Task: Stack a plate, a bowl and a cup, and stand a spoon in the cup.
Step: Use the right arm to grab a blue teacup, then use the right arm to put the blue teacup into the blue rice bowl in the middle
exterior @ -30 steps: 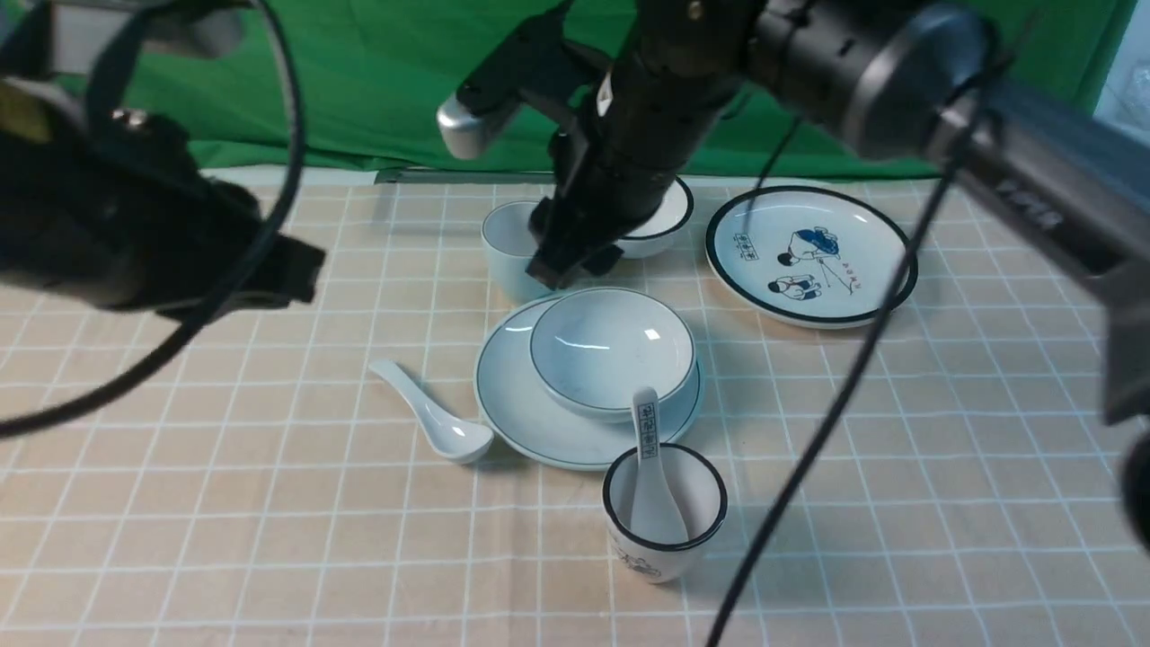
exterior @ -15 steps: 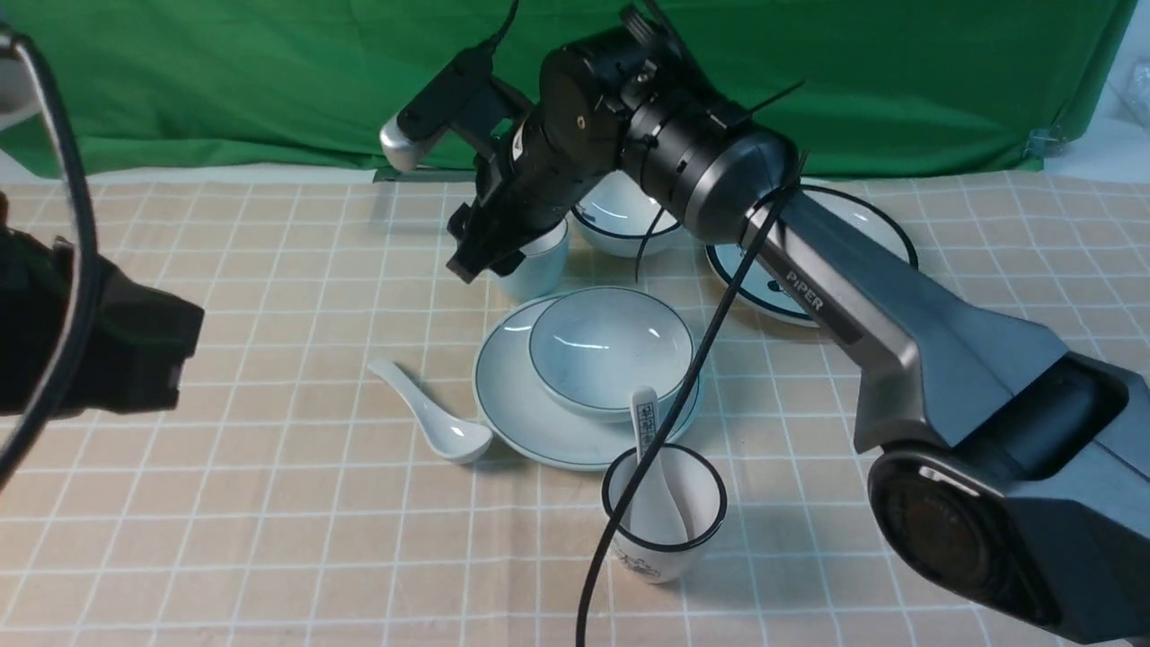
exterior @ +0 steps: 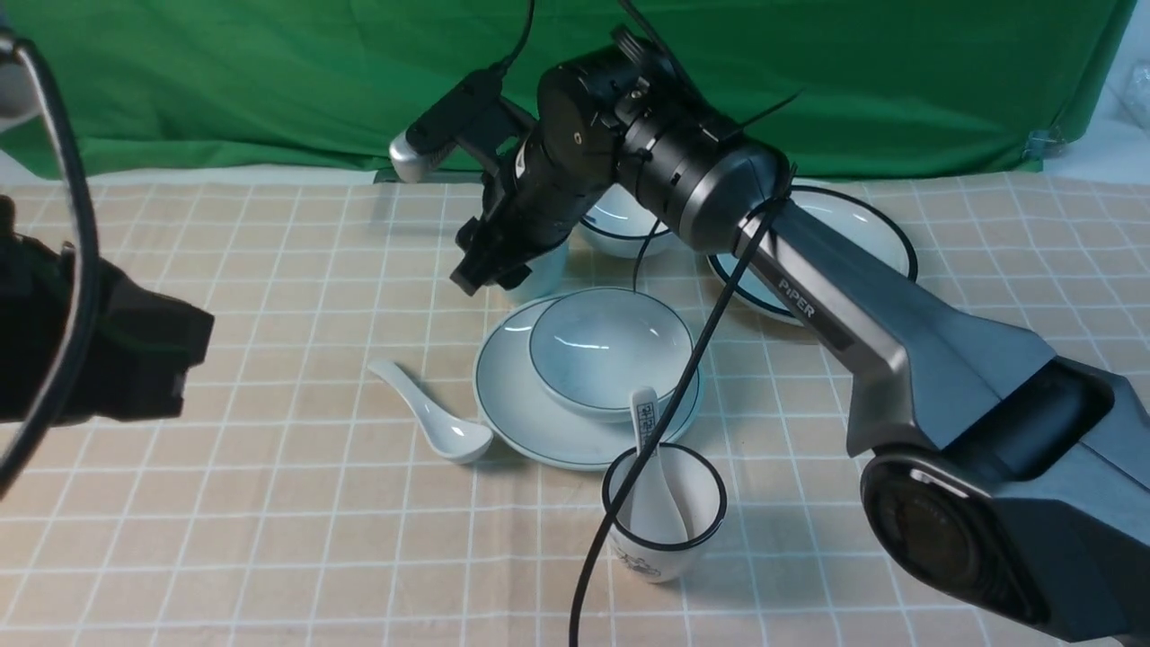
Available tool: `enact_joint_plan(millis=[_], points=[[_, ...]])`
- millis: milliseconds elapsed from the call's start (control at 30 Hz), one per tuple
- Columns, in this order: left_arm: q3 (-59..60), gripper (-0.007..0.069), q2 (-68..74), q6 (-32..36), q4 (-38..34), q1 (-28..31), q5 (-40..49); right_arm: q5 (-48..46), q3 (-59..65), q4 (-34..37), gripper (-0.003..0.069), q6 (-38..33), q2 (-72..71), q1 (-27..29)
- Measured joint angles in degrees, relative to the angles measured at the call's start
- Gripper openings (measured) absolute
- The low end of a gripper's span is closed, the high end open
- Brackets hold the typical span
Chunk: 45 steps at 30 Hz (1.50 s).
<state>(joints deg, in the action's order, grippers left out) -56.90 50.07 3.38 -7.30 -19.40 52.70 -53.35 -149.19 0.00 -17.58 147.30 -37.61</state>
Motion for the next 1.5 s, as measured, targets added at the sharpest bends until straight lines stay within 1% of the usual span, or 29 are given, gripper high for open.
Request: enact_joint_plan(millis=[167, 267, 367, 400, 433, 500, 533, 567, 633, 700, 1133, 1333, 1433, 1500], points=[[0.0, 0.0031, 0.0, 0.9, -0.9, 0.0, -0.1, 0.1, 0.0, 0.0, 0.0454, 0.0, 0.9, 0.3], [0.0, 0.0031, 0.0, 1.0, -1.0, 0.0, -0.1, 0.5, 0.2, 0.0, 0.0438, 0.0, 1.0, 0.3], [0.0, 0.0031, 0.0, 1.0, -1.0, 0.0, -0.1, 0.5, 0.2, -0.4, 0.0356, 0.0, 1.0, 0.3], [0.0, 0.0031, 0.0, 1.0, -1.0, 0.0, -0.1, 0.5, 0.2, -0.4, 0.0356, 0.0, 1.0, 0.3], [0.0, 0.0031, 0.0, 1.0, -1.0, 0.0, -0.1, 0.5, 0.2, -0.4, 0.0286, 0.0, 1.0, 0.3], [0.0, 0.0031, 0.0, 1.0, -1.0, 0.0, -0.1, 0.5, 0.3, -0.4, 0.0205, 0.0, 1.0, 0.3], [0.0, 0.0031, 0.0, 1.0, -1.0, 0.0, -0.1, 0.5, 0.3, -0.4, 0.0198, 0.0, 1.0, 0.3], [0.0, 0.0031, 0.0, 1.0, -1.0, 0.0, 0.0, 0.5, 0.3, -0.4, 0.0142, 0.0, 1.0, 0.3], [0.0, 0.0031, 0.0, 1.0, -1.0, 0.0, 0.1, 0.4, 0.3, -0.5, 0.0086, 0.1, 1.0, 0.3], [0.0, 0.0031, 0.0, 1.1, -1.0, 0.0, 0.1, 0.4, 0.3, -0.5, 0.0070, 0.1, 1.0, 0.3], [0.0, 0.0031, 0.0, 1.4, -1.1, 0.0, -0.1, -1.7, 0.1, -0.3, 0.0070, 0.4, -2.7, -0.5], [0.0, 0.0031, 0.0, 1.5, -1.1, 0.0, -0.1, -7.9, 0.1, -0.5, 0.0070, 0.4, -5.8, -1.6], [0.0, 0.0031, 0.0, 1.8, -1.1, 0.0, -0.1, -12.4, 0.1, -0.7, 0.0070, 0.1, -9.2, -2.9], [0.0, 0.0031, 0.0, 2.2, -1.1, 0.0, -0.1, -13.5, 0.3, -1.2, 0.0070, 0.1, -12.0, -3.8]])
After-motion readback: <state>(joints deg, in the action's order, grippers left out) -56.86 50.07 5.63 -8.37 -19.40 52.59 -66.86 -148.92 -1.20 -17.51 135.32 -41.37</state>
